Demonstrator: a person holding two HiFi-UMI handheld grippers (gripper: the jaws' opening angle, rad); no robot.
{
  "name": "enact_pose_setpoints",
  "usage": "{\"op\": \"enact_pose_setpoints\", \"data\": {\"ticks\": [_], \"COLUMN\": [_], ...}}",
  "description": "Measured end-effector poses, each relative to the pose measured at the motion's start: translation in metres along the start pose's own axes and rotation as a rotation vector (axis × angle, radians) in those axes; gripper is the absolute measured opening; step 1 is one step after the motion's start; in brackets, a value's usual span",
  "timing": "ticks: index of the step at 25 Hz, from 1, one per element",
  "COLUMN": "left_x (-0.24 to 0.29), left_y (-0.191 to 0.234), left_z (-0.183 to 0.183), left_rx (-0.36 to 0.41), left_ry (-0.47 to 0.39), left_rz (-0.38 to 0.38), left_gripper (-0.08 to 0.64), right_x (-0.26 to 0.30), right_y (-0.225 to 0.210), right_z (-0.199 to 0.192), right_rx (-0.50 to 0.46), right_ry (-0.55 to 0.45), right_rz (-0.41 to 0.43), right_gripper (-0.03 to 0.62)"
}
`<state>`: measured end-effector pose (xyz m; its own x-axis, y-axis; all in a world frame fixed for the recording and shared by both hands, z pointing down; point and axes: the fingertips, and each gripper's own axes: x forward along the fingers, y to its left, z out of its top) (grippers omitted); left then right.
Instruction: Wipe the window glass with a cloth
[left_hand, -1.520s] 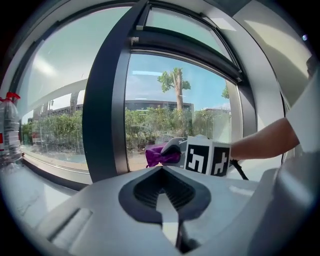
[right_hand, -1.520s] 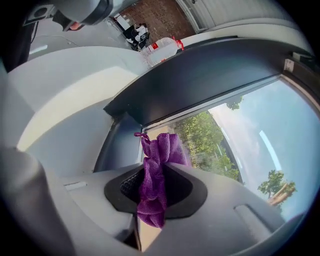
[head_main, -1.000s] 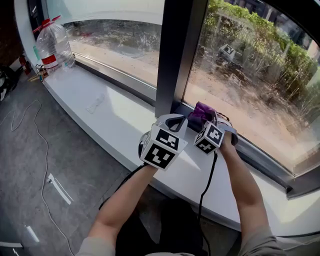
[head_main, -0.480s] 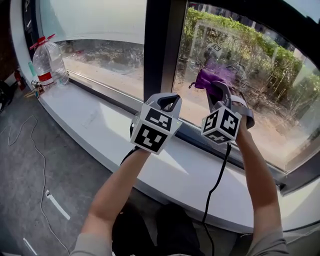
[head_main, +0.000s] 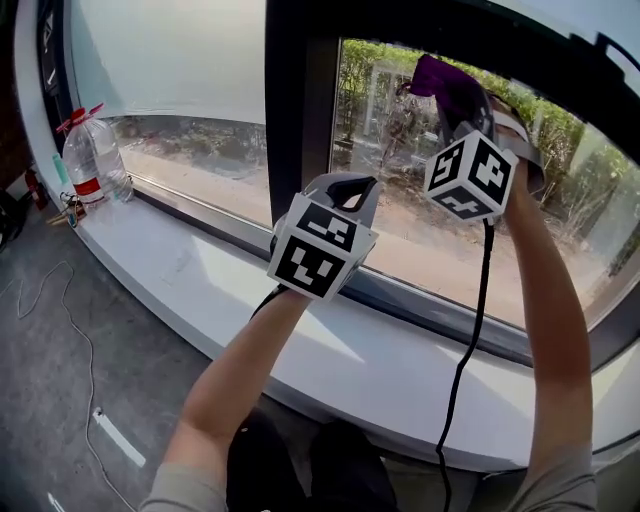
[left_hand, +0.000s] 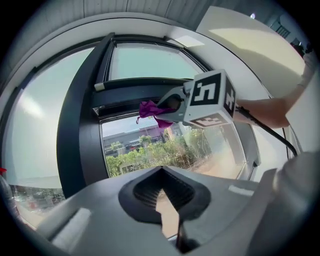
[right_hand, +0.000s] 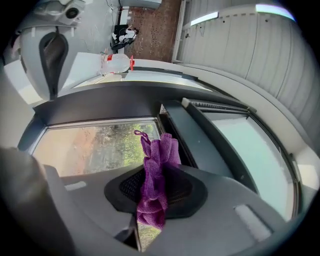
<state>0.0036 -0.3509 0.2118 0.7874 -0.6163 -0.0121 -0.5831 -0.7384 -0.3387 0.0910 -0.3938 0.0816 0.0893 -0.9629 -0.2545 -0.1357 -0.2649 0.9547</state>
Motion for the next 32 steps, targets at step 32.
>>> {"op": "enact_pose_setpoints", "data": {"ticks": [32], "left_x": [0.012], "left_y": [-0.08], "left_z": [-0.184], "left_rx": [-0.117], "left_ry": [0.281], "left_rz": [-0.129], "left_gripper": [0.0], "right_x": [-0.048], "right_y": [0.326], "right_z": [-0.08], "right_rx": [0.06], "right_ry": [0.167], "right_rz": [0.529], "right_gripper": [0.103]}}
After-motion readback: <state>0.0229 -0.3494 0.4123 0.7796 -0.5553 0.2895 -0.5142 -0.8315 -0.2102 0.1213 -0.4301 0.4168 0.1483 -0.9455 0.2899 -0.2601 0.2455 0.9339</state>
